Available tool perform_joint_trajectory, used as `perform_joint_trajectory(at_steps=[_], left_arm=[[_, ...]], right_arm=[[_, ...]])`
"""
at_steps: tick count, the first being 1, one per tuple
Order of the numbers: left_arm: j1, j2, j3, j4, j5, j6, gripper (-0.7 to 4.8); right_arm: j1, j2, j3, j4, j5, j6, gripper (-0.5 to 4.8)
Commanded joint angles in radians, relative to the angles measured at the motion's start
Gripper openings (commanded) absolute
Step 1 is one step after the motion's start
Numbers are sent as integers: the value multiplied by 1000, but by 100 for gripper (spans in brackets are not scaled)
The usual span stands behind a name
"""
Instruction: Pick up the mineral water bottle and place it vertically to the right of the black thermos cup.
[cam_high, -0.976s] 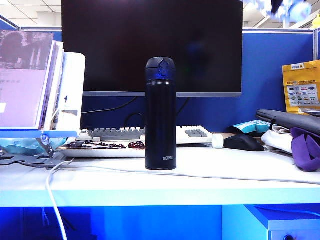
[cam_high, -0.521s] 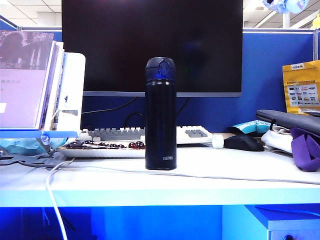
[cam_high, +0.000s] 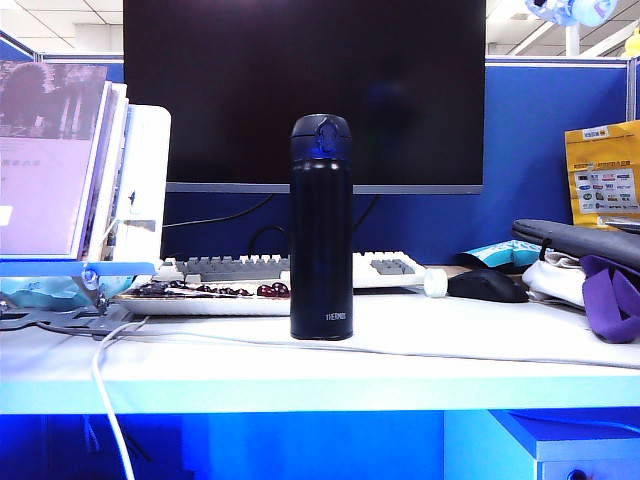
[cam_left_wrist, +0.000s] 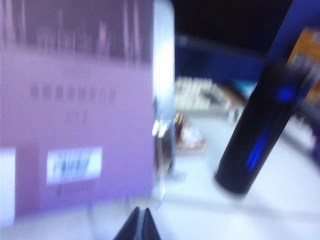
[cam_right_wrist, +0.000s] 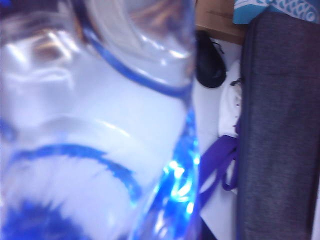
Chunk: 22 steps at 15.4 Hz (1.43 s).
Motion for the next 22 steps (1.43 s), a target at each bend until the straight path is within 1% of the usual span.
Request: perform_joint_trajectory(at_steps=[1, 2, 3, 4, 7, 9, 10, 11, 12, 13, 14, 15, 16, 17, 18, 19, 20, 22], left_arm=[[1, -3, 2, 239, -24, -338, 40], [1, -3, 2, 319, -21, -423, 40], [0, -3, 5, 448, 3, -430, 41], [0, -3, 19, 476, 30, -416, 41], [0, 28, 161, 380, 28, -324, 40], [0, 171, 307, 367, 37, -274, 40], [-1, 274, 387, 369, 75, -255, 40], [-2, 459, 532, 371, 174, -226, 40], [-7, 615, 659, 380, 293, -224, 40], [-24, 737, 766, 384, 392, -231, 40], [-88, 921, 939, 386, 500, -258, 40], [-155, 1037, 1054, 385, 541, -280, 40], [-214, 1137, 1157, 386, 568, -294, 40], [-278, 1226, 1246, 385, 577, -294, 40], [-362, 1313, 1329, 391, 579, -293, 40], [-406, 1362, 1366, 398, 579, -297, 40], [-447, 1380, 1374, 392, 551, -298, 40], [-460, 1381, 1373, 369, 537, -298, 40]], right_arm=[[1, -18, 13, 60, -84, 5, 209], [1, -21, 13, 70, -111, 5, 210], [1, -28, 13, 87, -164, 6, 210], [1, -35, 13, 99, -182, 8, 210], [1, -59, 13, 115, -208, 13, 209], [1, -64, 13, 128, -286, 27, 210], [1, -69, 13, 138, -321, 30, 210], [2, -72, 13, 151, -356, 39, 209], [2, -76, 13, 161, -375, 50, 210], [2, -78, 13, 168, -401, 53, 209], [1, -80, 13, 180, -446, 53, 210], [2, -82, 13, 189, -492, 53, 210], [2, -82, 13, 196, -539, 53, 210], [2, -82, 13, 201, -557, 53, 209], [2, -85, 13, 205, -568, 53, 209], [1, -85, 13, 211, -602, 53, 210], [1, -85, 13, 212, -637, 53, 209], [2, -85, 13, 216, -686, 53, 210]])
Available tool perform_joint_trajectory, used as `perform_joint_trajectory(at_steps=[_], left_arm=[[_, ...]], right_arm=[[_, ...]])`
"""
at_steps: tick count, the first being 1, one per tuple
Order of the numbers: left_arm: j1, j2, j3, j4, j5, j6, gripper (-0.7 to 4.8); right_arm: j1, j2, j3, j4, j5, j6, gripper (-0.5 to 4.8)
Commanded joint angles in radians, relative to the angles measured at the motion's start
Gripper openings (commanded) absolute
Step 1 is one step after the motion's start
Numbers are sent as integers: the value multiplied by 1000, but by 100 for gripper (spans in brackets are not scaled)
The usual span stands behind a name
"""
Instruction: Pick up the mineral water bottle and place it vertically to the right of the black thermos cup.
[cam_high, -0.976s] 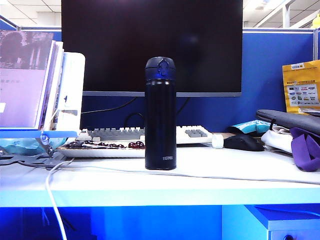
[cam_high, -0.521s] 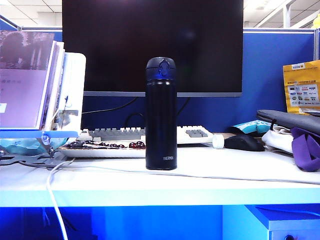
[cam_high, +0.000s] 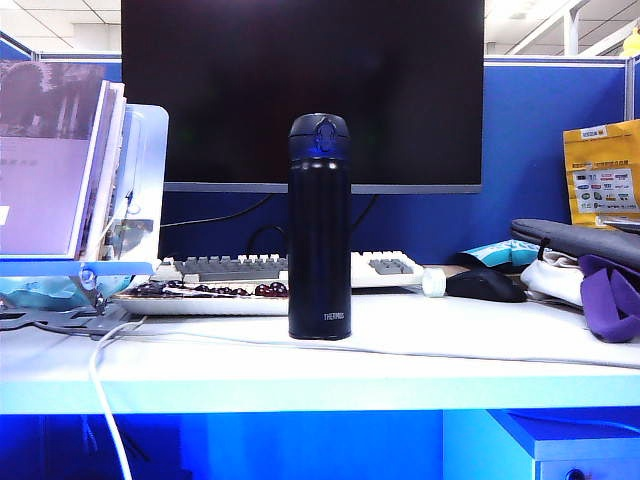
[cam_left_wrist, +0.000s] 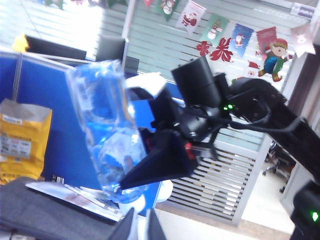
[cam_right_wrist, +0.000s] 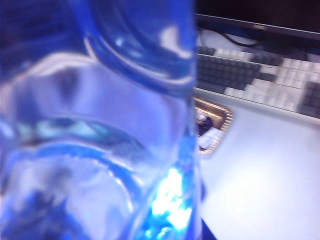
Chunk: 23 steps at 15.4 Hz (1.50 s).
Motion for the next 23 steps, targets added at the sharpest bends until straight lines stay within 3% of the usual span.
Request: perform_joint_trajectory(at_steps=[1, 5, 7, 8, 9, 14, 21, 23], left_arm=[[-11, -7, 7, -5, -32, -3, 40], [-11, -7, 7, 68, -145, -25, 40], [-19, -7, 7, 158, -208, -47, 92], [-31, -6, 8, 161, -217, -79, 321], [-32, -3, 8, 162, -211, -108, 471], [-94, 15, 31, 164, -240, -179, 479], [-113, 41, 95, 101, -188, -191, 479], [-145, 42, 95, 88, -173, -192, 479]], right_arm=[[1, -15, 13, 65, -147, -3, 210], [1, -15, 13, 66, -248, -2, 210], [5, -14, 13, 74, -304, -2, 210], [35, -14, 13, 85, -318, -2, 210], [44, -13, 13, 90, -318, -2, 210], [146, 0, 11, 95, -319, -3, 210], [296, 7, 11, 96, -320, -3, 210], [301, 13, 11, 95, -322, -3, 210]])
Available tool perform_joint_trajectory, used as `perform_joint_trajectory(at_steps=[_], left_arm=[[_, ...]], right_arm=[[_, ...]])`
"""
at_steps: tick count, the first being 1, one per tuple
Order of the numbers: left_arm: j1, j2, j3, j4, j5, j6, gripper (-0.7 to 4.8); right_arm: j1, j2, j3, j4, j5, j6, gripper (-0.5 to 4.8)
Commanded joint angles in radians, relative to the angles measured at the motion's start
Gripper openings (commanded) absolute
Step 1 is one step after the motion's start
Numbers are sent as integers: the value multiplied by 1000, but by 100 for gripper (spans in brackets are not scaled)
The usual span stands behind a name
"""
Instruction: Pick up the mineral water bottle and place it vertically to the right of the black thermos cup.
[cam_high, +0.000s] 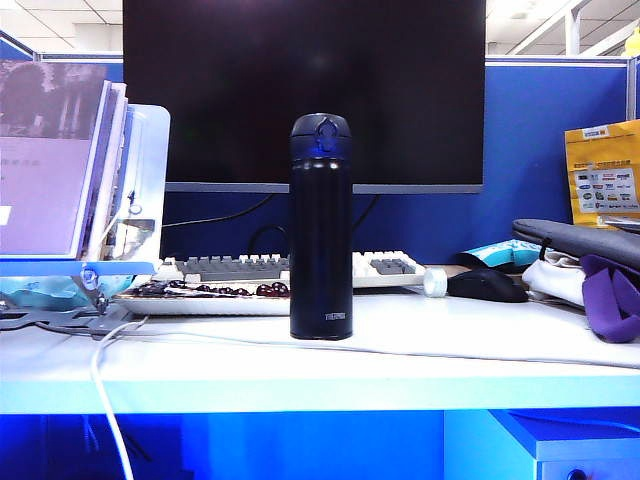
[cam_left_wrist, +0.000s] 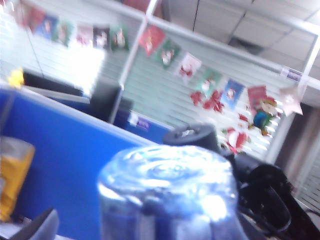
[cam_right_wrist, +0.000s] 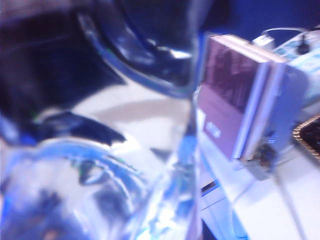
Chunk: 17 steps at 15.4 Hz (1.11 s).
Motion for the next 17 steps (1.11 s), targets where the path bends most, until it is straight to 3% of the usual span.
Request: perform_joint_trajectory(at_steps=[1, 7, 8, 11, 12, 14, 15, 16, 17], left_arm=[[-44, -2, 5, -8, 16, 5, 479], [-94, 0, 5, -2, -16, 12, 479], [-94, 0, 5, -1, -27, 13, 444], [-94, 0, 5, 12, -34, 14, 103], [-94, 0, 5, 16, -37, 13, 33], [-94, 0, 5, 21, -56, 12, 33], [-94, 0, 5, 21, -64, 4, 33], [-94, 0, 5, 20, -83, -28, 33], [-93, 0, 5, 20, -107, -66, 24]], right_arm=[[2, -2, 11, 51, -32, -9, 210], [2, 1, 11, 44, -66, -8, 210], [2, 1, 11, 43, -66, -8, 210], [2, 1, 11, 41, -66, -9, 210], [2, 1, 11, 41, -67, -9, 210], [2, 1, 11, 43, -67, -9, 219], [2, 1, 11, 46, -66, -9, 312], [2, 1, 11, 48, -65, -9, 479], [2, 1, 11, 52, -58, -9, 479]])
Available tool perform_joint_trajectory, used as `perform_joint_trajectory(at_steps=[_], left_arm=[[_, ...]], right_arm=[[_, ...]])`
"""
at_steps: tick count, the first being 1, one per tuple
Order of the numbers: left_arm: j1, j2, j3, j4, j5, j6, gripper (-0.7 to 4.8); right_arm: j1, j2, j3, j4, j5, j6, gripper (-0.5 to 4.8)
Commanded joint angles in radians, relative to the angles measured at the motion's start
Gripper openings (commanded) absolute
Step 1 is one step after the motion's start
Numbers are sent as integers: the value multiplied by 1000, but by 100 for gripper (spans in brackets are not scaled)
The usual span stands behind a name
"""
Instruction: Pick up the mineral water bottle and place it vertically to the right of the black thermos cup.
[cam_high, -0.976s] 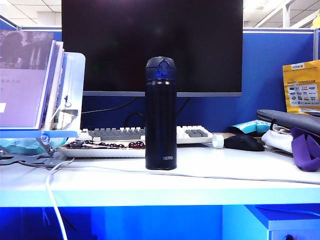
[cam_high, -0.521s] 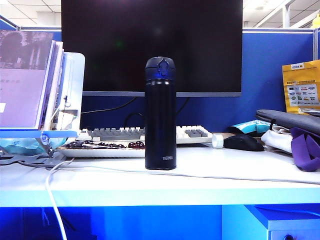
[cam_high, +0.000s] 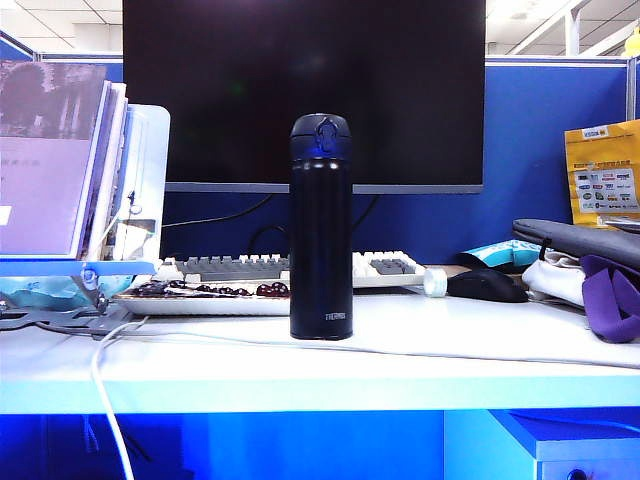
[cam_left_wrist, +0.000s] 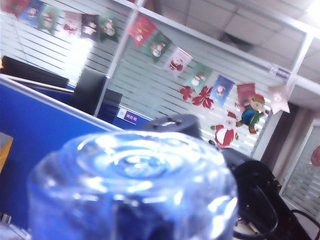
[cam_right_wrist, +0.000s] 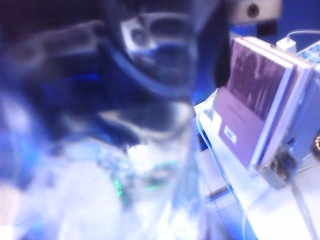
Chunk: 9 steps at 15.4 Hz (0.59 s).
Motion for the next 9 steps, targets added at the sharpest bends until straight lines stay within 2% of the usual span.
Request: perform_joint_trajectory(at_steps=[1, 4, 5, 7, 9], left_arm=[[-1, -5, 6, 33, -47, -77, 22], [-2, -5, 6, 32, -71, -120, 21], [-2, -5, 6, 32, -90, -172, 21], [-1, -5, 6, 31, -110, -191, 21], [-1, -5, 6, 24, -120, -199, 21]], right_arm=[[1, -6, 10, 48, -5, 0, 479], [1, -6, 10, 89, 26, 0, 479], [0, -7, 11, 131, 116, -1, 479], [0, -12, 11, 209, 238, -2, 479], [0, -20, 12, 277, 261, -2, 479]])
